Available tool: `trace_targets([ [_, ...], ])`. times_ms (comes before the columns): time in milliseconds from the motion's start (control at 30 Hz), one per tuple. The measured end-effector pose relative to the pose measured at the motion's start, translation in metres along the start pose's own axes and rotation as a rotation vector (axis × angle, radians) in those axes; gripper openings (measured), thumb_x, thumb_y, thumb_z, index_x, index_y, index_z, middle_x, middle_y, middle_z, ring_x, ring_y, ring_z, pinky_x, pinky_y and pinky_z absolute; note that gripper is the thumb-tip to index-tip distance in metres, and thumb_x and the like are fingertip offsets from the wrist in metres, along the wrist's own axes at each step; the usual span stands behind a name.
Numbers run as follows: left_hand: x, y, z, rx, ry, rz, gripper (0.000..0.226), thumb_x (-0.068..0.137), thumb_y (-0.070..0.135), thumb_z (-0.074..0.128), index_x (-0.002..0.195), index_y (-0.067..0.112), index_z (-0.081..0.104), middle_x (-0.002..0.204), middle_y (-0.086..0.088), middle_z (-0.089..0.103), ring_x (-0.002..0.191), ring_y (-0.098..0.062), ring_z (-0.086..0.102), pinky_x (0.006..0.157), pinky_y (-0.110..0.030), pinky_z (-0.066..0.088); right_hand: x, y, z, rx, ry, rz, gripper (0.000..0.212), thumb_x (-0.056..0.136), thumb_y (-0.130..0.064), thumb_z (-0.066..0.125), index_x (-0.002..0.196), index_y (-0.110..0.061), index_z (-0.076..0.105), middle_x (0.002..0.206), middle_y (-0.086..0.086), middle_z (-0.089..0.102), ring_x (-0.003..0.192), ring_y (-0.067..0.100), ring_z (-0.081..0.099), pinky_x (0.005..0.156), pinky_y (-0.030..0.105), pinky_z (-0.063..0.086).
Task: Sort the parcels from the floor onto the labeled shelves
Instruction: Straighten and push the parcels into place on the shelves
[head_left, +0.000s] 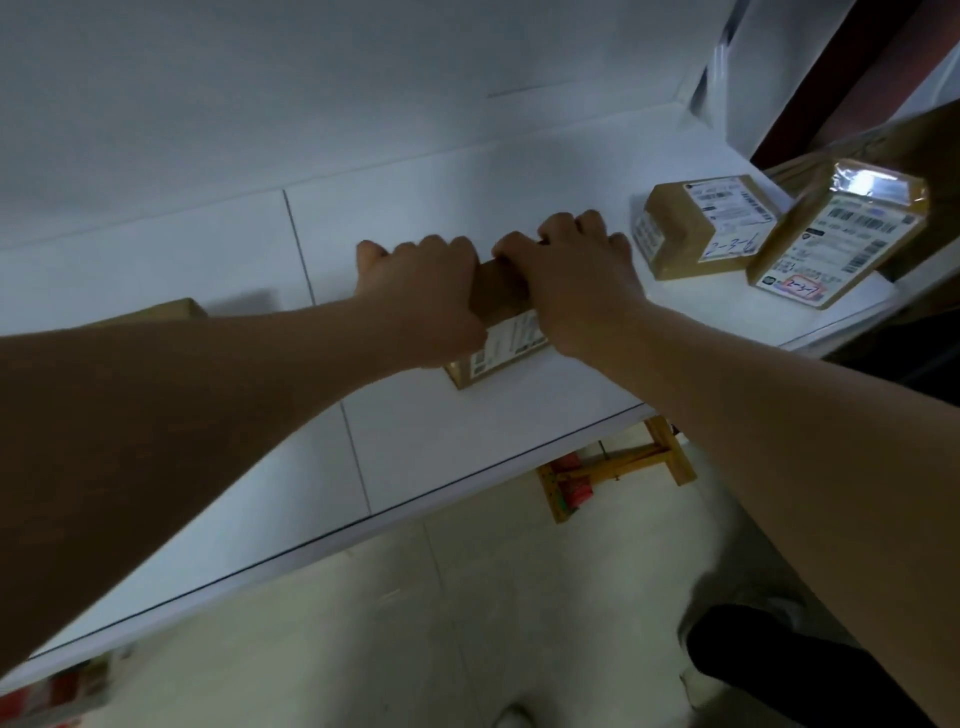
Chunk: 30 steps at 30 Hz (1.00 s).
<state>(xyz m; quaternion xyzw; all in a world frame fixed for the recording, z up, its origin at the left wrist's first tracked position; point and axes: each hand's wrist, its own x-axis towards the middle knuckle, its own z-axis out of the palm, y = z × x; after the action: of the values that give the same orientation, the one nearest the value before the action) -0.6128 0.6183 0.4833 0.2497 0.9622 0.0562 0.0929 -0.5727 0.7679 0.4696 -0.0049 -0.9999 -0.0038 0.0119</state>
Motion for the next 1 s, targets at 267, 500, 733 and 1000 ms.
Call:
trace_targets([
  [267, -0.034, -0.091, -0.016, 0.116, -0.016, -0.08, 0.043, 0.082, 0.036, 0.065, 0.122, 0.029, 0.052, 0.101, -0.001, 0.05, 0.095, -0.021, 0.053, 0.095, -0.048, 0.028, 0.021, -0.084, 0.002, 0.05, 0.068, -0.114, 0.059, 0.08, -0.021, 0.075, 0.133, -0.022, 0.049, 0.126, 0.008, 0.052, 0.122, 0.03, 0.043, 0.093, 0.039, 0.037],
  [500, -0.052, -0.131, -0.022, 0.154, -0.043, -0.187, 0.046, 0.079, 0.034, 0.067, 0.121, 0.03, 0.05, 0.098, 0.0, 0.05, 0.091, -0.021, 0.052, 0.095, -0.05, 0.027, 0.028, -0.129, 0.002, 0.089, 0.093, -0.18, 0.055, 0.081, -0.016, 0.073, 0.131, -0.022, 0.051, 0.123, 0.008, 0.051, 0.12, 0.03, 0.043, 0.091, 0.038, 0.035],
  [733, -0.064, -0.146, -0.028, 0.097, -0.134, -0.259, 0.053, 0.074, 0.035, 0.074, 0.118, 0.031, 0.046, 0.093, 0.003, 0.046, 0.091, -0.022, 0.052, 0.091, -0.048, 0.025, 0.022, -0.148, 0.002, 0.114, 0.101, -0.212, 0.049, 0.083, -0.016, 0.07, 0.129, -0.022, 0.052, 0.12, 0.008, 0.051, 0.116, 0.029, 0.043, 0.085, 0.035, 0.031],
  [1000, -0.072, -0.136, -0.018, 0.206, -0.069, -0.252, 0.064, 0.074, 0.029, 0.071, 0.129, 0.022, 0.04, 0.107, -0.006, 0.048, 0.099, -0.028, 0.053, 0.098, -0.05, 0.031, 0.018, -0.151, 0.007, 0.147, 0.14, -0.192, 0.051, 0.085, -0.02, 0.068, 0.133, -0.024, 0.051, 0.123, 0.007, 0.051, 0.119, 0.029, 0.043, 0.09, 0.036, 0.033],
])
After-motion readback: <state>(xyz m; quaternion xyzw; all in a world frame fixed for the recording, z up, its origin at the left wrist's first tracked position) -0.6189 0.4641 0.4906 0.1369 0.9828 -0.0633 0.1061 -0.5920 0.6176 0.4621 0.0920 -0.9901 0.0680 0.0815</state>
